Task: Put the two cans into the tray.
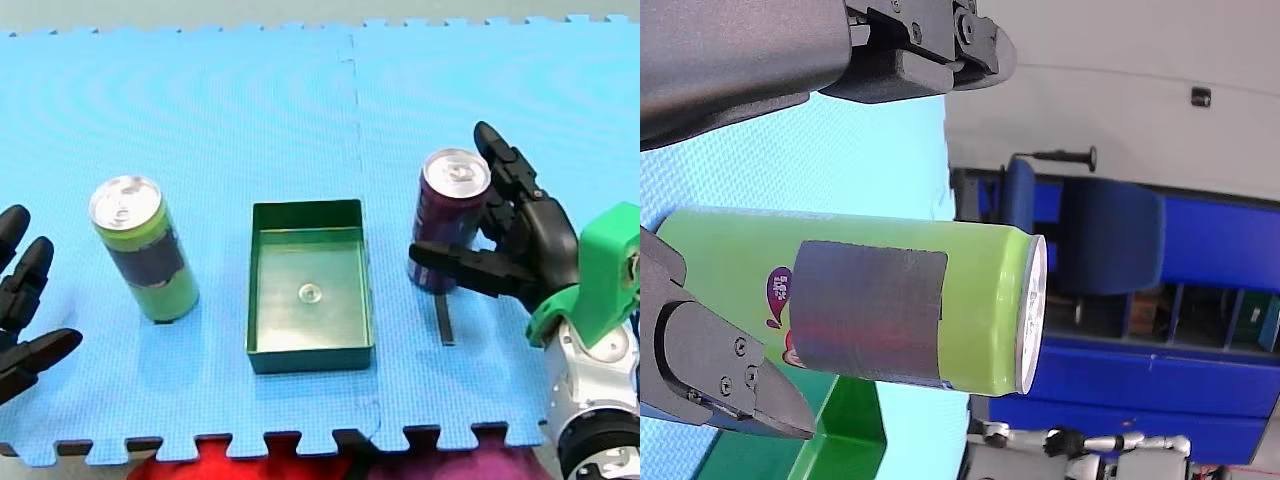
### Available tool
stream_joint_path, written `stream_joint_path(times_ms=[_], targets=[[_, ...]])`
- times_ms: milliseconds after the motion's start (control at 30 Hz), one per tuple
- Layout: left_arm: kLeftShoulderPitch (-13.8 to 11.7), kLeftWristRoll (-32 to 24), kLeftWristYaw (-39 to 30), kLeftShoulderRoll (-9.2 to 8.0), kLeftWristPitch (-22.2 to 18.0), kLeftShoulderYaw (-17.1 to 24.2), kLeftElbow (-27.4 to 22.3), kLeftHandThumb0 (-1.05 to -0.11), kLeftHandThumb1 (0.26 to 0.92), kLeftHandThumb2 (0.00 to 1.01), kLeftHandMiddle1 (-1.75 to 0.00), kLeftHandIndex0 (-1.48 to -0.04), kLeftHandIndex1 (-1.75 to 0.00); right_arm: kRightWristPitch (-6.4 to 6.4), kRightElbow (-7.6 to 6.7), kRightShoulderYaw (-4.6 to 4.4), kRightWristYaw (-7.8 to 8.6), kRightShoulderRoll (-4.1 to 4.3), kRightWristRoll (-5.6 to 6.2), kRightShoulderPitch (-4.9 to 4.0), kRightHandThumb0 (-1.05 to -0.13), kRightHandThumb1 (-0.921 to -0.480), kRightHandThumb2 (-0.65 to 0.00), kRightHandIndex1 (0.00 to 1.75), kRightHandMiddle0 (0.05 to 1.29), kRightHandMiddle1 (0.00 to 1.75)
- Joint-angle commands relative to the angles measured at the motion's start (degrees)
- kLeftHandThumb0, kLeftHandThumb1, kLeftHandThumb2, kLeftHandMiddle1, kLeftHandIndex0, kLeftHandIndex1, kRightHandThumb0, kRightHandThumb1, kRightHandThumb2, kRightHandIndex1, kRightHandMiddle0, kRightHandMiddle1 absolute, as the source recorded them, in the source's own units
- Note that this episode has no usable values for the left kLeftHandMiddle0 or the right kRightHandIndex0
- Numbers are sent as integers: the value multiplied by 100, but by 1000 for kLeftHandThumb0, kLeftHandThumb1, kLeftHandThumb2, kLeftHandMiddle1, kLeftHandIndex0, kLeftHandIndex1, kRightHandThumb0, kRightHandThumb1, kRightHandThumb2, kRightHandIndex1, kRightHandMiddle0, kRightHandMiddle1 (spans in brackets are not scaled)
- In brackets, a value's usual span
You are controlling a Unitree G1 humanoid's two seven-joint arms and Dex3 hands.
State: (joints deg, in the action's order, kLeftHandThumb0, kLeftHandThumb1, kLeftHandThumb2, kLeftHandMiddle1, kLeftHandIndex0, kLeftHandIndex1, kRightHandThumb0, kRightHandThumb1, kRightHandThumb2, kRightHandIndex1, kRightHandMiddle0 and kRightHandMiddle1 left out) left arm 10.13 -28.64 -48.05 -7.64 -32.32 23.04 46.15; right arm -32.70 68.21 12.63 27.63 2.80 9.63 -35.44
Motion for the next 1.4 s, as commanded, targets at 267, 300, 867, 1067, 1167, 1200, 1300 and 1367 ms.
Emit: stream_joint_path(times_ms=[267, 300, 867, 1067, 1167, 1200, 1300, 1367], targets=[[-73, -129, -82, -23, 113, 31, -153, -1048, 643, 0, -4, -238, -2, 57, 135, 77, -2, 62, 19, -113, -807, -566, -1, 1, 124, 3], [-76, -127, -79, -24, 119, 29, -164, -1048, 643, 0, -3, -239, -2, 62, 143, 84, 2, 60, 23, -121, -805, -566, -1, 1, 124, 2], [-114, -110, -70, -19, 128, 6, -248, -1048, 640, 0, -4, -241, -1, 78, 216, 147, 40, 16, 24, -197, -811, -576, -2, 0, 126, 0], [-128, -74, -15, -7, 113, -19, -274, -1048, 641, 1, -4, -242, -1, 68, 199, 111, 26, -20, -14, -219, -815, -582, -3, 0, 126, 1], [-141, -40, 45, -1, 89, -36, -284, -1048, 642, 1, -5, -242, -1, 69, 184, 89, 14, -49, -33, -236, -817, -585, -3, 0, 126, 0], [-141, -36, 60, 1, 86, -40, -284, -1048, 643, 1, -5, -242, -1, 71, 180, 82, 10, -57, -39, -242, -819, -586, -3, 0, 126, 0], [-141, -35, 79, 4, 87, -47, -283, -1048, 644, 2, -6, -242, -1, 82, 174, 69, 5, -72, -50, -252, -823, -588, -3, 0, 125, 0], [-144, -42, 80, 4, 90, -49, -283, -1048, 644, 1, -5, -242, -1, 88, 173, 64, 4, -81, -53, -256, -824, -590, -3, 0, 125, 0]])
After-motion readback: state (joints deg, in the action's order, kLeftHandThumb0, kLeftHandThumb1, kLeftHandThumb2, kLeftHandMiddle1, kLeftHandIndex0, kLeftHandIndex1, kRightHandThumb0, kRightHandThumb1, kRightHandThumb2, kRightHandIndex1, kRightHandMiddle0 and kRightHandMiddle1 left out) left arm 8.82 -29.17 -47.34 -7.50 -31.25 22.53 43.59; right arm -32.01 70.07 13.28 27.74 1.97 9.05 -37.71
